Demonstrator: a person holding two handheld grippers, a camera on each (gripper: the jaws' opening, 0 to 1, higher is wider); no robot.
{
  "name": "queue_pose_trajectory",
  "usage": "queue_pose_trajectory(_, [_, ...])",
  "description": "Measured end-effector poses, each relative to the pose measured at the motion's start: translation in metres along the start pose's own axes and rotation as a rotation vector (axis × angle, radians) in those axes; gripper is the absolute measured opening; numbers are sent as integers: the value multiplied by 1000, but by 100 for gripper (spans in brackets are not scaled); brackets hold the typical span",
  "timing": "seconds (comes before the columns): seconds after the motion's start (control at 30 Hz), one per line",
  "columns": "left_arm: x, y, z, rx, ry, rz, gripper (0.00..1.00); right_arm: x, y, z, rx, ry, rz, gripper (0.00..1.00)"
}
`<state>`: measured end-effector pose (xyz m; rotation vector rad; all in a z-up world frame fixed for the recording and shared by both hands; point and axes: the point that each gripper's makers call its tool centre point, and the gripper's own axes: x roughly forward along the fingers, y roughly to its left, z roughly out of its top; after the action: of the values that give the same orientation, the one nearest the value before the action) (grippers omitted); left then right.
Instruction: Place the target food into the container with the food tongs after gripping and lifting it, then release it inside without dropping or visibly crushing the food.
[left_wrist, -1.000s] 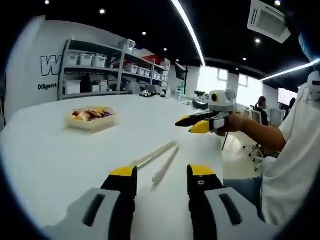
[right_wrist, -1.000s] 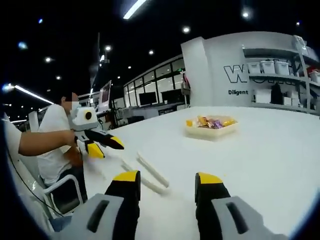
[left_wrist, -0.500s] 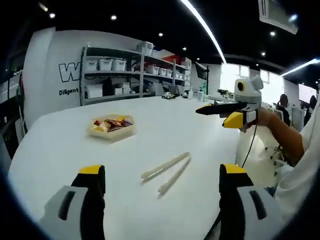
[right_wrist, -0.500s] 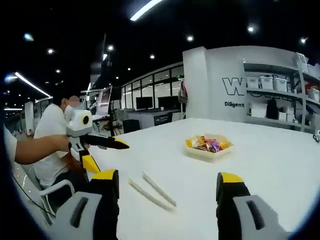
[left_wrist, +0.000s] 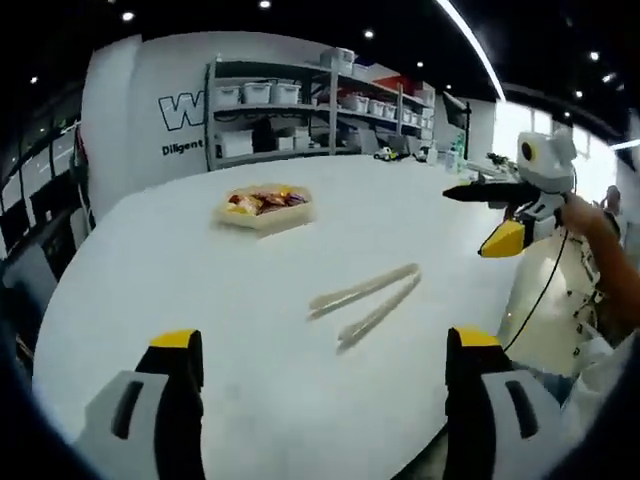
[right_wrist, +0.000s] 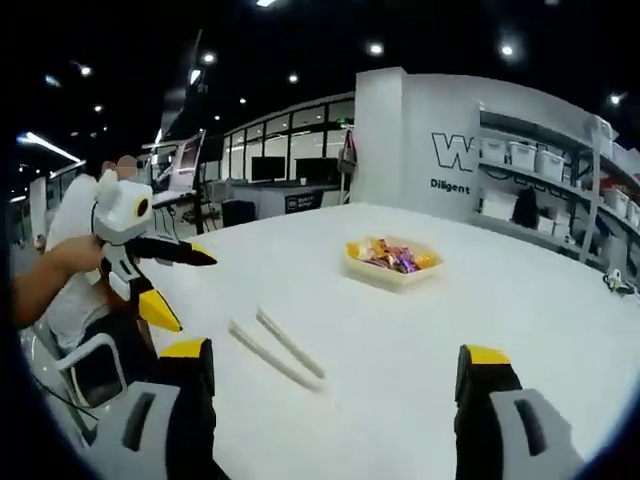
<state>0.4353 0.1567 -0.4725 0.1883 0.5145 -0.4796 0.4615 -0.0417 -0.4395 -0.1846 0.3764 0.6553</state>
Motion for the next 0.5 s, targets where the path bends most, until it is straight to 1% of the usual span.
queue_pose_trajectory(0.03, [1,2,-5,63,22,18,99,0,0,-3,3,9,-1,100])
queue_pose_trajectory(0.07, [1,3,-6,92,30,29,99,0,-1,-5,8,12,-5,100])
queue_pose_trajectory(0.1, [0,4,-4,112,19,45,99,0,-1,-7,12,15,-4,100])
queue_pose_trajectory(0.13, [0,4,-2,111,8,47,99,-1,0,-7,22,17,-2,100])
queue_pose_trajectory(0.2, [-2,5,7,49,-35,35,99,-1,2,-8,49,9,9,100])
queue_pose_trajectory(0.23, [-4,5,10,18,-43,32,99,-1,4,-9,57,12,14,100])
queue_pose_trajectory(0.37, [-4,5,12,25,-52,37,99,-6,10,-12,33,11,12,100])
queue_pose_trajectory(0.43, [-4,3,9,10,-42,34,99,-7,10,-13,35,13,10,100])
queue_pose_trajectory(0.5, [-2,-1,5,9,-34,30,99,-9,7,-14,49,15,-13,100])
